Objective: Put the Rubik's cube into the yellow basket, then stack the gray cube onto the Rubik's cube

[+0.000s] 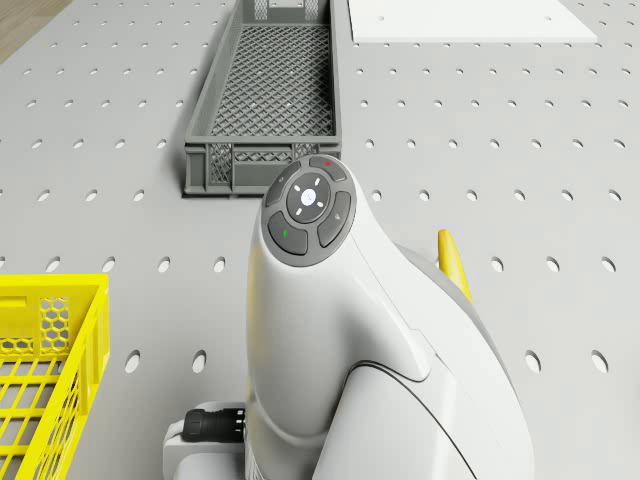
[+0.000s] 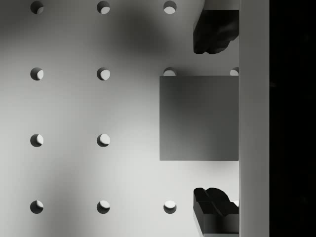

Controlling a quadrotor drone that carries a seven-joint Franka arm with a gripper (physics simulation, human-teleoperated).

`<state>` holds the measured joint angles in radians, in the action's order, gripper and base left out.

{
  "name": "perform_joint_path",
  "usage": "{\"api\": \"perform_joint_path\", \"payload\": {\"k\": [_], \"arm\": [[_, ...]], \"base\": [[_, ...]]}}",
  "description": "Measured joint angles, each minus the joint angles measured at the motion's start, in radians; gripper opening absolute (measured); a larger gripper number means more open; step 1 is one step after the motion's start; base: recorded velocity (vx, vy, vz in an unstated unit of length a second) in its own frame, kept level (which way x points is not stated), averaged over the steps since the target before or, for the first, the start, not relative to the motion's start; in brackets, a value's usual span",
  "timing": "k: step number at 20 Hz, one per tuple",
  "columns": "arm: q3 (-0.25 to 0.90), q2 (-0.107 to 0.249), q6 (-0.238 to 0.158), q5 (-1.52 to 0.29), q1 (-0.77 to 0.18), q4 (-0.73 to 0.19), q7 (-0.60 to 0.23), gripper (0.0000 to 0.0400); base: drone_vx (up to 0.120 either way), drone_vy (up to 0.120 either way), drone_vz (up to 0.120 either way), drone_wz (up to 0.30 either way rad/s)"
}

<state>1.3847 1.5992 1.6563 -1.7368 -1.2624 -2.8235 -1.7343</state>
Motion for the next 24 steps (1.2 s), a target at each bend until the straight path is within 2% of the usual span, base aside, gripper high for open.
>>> {"api": "perform_joint_path", "payload": {"k": [7, 16, 20, 24], "arm": [[-0.053, -0.004, 0.015, -0.051, -0.017, 0.011, -0.01, 0.04], [-0.074, -0.01, 0.016, -0.072, -0.022, 0.015, -0.012, 0.04], [-0.076, -0.013, 0.015, -0.075, -0.022, 0.016, -0.012, 0.031], [-0.077, -0.015, 0.012, -0.076, -0.021, 0.016, -0.011, 0.0272]], "base": [[0.0, 0.0, 0.0, 0.0], [0.0, 0.0, 0.0, 0.0], [0.0, 0.0, 0.0, 0.0], [0.0, 0.0, 0.0, 0.0]]}}
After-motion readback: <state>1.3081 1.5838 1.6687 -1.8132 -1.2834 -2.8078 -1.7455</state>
